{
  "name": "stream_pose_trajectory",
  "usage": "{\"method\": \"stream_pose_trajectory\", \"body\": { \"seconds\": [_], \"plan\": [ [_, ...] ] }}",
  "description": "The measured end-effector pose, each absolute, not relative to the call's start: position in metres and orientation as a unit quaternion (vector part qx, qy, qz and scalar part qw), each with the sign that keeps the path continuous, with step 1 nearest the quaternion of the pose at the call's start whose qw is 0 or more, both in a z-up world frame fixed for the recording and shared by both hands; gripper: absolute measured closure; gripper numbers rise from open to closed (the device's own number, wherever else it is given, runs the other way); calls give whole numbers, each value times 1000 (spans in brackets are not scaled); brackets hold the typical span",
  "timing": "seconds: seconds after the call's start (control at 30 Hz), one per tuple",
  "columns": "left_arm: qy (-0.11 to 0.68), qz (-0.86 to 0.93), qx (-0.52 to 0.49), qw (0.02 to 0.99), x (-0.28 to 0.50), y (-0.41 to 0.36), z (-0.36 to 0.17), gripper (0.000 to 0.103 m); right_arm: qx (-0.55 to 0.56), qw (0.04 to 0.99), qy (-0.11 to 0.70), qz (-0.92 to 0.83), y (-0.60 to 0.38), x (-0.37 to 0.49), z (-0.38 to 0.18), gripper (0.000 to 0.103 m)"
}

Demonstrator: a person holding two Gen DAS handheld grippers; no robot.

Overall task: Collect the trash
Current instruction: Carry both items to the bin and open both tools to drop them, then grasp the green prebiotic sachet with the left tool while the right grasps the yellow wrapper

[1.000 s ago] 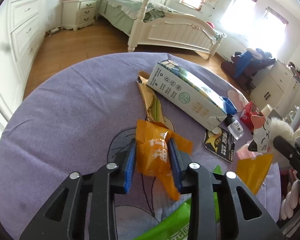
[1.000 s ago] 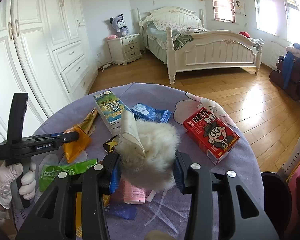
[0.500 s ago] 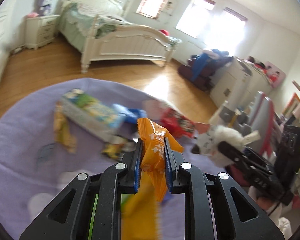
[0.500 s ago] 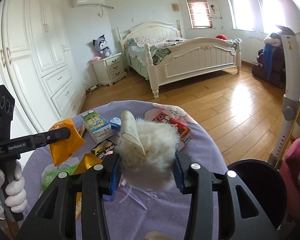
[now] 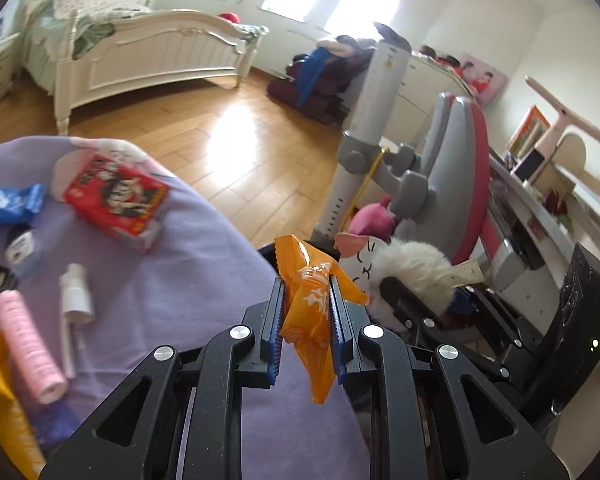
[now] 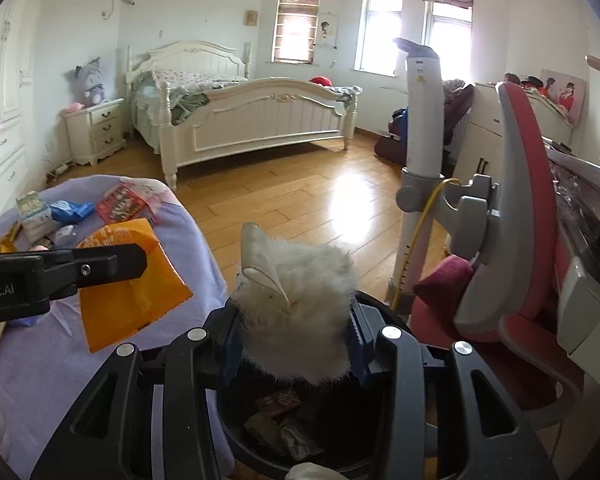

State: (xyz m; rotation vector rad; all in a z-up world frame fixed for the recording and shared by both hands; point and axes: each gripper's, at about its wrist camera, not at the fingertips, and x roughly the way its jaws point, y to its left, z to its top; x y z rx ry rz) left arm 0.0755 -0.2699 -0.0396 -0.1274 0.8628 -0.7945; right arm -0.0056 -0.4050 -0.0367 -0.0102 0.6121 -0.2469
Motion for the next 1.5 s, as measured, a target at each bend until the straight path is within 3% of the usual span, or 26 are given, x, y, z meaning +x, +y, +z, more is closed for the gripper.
{"method": "stream_pose_trajectory", "body": {
  "seconds": [0.77, 0.87, 0.9, 0.97, 1.13, 1.5],
  "plan": [
    [435, -393, 4, 810, 80, -345, -69, 82, 7, 921, 351, -169, -468, -18, -93, 60],
    [436, -393, 10, 809, 81, -351, -71, 81, 15, 921, 350, -168, -471, -19, -94, 56],
    [435, -392, 13, 811, 81, -351, -70, 79, 19, 921, 351, -168, -473, -19, -94, 53],
    [431, -389, 16, 814, 81, -353, -69, 65, 27, 921, 353, -165, -476, -19, -94, 36],
    [410, -376, 21, 830, 77, -340, -56, 42, 28, 923, 346, -163, -474, -23, -89, 33],
    [353, -292, -19, 889, 54, -228, -3, 42, 29, 943, 315, -101, -434, -21, -59, 33]
  ]
}}
